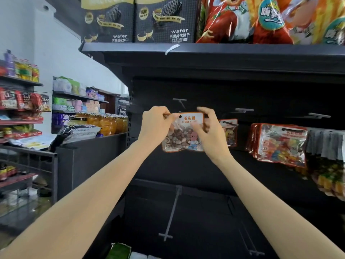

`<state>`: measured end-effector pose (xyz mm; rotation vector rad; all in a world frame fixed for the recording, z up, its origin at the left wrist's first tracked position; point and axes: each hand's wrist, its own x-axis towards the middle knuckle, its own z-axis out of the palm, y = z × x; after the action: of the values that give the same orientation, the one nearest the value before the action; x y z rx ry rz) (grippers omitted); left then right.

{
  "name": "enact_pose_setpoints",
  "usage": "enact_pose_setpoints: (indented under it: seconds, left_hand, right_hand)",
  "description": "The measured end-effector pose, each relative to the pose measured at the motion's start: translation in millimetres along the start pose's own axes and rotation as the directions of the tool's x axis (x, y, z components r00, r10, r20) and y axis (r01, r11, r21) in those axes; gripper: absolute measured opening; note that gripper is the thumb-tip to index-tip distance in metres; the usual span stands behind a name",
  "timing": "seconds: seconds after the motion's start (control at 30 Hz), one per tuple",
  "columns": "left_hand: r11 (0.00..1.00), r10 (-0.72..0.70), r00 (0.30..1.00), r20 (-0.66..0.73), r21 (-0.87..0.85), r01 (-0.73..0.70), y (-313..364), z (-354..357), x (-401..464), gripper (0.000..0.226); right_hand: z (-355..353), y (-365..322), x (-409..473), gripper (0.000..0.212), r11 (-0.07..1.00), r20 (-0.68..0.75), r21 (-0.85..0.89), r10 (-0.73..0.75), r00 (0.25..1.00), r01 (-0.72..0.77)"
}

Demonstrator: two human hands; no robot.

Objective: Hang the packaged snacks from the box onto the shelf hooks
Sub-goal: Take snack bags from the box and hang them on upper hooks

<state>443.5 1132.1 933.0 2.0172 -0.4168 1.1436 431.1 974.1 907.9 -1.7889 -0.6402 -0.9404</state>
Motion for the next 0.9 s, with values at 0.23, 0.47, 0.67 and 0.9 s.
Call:
enact_pose_setpoints:
  seconds: [0.23, 0.47, 0.67, 0.9]
  left_hand:
    - [0.999, -0.04, 0.999, -0.013, 0.031, 0.04, -1, 8, 15, 0.026]
    - [0.998, -0.068, 0.997, 0.033, 0.012, 0.068, -6, 12, 23, 0.029]
    - [0.996, -0.045, 0.993, 0.109, -0.075, 0.053, -20, 33, 17, 0.044]
    - [0.897, 0.008, 0.916, 0.4, 0.402, -0.184, -50, 76, 29, 0.07]
  right_hand:
    - [15, 2, 13, 0.04, 0.973, -0.113, -0.227, -0.067, 0.991, 0.04]
    - [20, 4, 20, 0.041, 0.966, -0.129, -0.258, -0.055, 0.99, 0.02]
    - [26, 25, 29, 0.043, 0.936, -0.078, -0.343, 0.055, 0.995, -0.079]
    - [32, 67, 58, 0.063, 0.865, 0.037, -0.427, 0.308, 0.951, -0.264]
